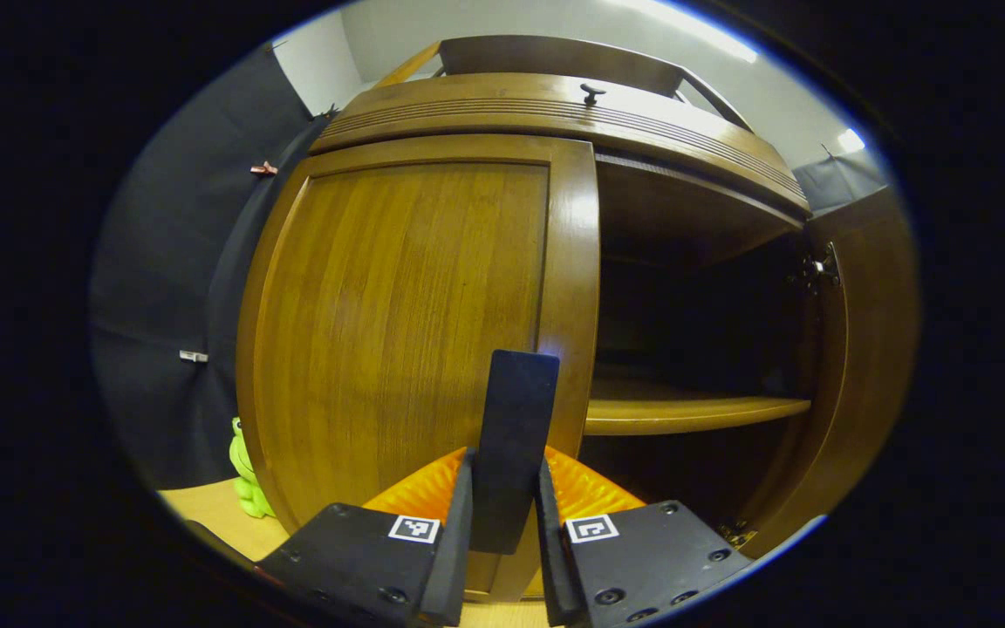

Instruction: Open the right door of the double-door shoe cabinet with the right hand, and open the left door with the left hand.

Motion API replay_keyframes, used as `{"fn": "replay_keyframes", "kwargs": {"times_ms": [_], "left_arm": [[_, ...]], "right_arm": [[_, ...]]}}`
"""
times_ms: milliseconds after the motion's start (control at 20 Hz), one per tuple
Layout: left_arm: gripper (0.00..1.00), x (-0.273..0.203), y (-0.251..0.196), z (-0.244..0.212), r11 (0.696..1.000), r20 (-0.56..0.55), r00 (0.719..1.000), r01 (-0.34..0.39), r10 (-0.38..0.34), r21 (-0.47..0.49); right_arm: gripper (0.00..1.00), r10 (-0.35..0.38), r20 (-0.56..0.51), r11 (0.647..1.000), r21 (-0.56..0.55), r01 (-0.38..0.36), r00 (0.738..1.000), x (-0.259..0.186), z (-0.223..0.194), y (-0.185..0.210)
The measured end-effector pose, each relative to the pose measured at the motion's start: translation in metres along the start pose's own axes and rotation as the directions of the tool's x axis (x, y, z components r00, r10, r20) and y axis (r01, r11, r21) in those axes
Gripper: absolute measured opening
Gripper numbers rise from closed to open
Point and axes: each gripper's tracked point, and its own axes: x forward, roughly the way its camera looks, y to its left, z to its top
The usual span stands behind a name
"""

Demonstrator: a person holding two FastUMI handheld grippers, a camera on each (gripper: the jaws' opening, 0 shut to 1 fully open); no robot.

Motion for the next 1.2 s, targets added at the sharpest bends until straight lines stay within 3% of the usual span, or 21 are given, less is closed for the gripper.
{"fn": "replay_keyframes", "kwargs": {"times_ms": [100, 150, 550, 800, 1200], "left_arm": [[0.35, -0.001, 0.001, 0.001, 1.0, -0.002, 1.0, 0.0, 0.0, 0.02], [0.34, -0.002, 0.0, 0.0, 1.0, -0.006, 1.0, 0.005, -0.005, 0.015], [0.32, -0.033, 0.007, 0.003, 0.997, -0.038, 0.996, 0.08, -0.08, 0.006], [0.32, -0.068, 0.018, 0.008, 0.993, -0.056, 0.992, 0.118, -0.116, 0.029], [0.31, -0.125, 0.05, 0.014, 0.979, -0.082, 0.976, 0.204, -0.203, 0.014]], "right_arm": [[0.93, -0.003, -0.02, 1.0, -0.019, 0.003, 1.0, -0.001, -0.005, 0.002], [0.96, 0.001, -0.029, 1.0, -0.018, -0.001, 1.0, -0.003, -0.006, 0.004], [0.95, 0.003, -0.018, 1.0, -0.001, -0.003, 1.0, -0.025, 0.004, 0.016], [0.99, 0.052, -0.038, 0.998, -0.018, -0.052, 0.998, -0.029, 0.001, 0.047], [0.95, 0.163, -0.024, 0.987, 0.016, -0.162, 0.986, -0.043, 0.016, 0.102]]}}
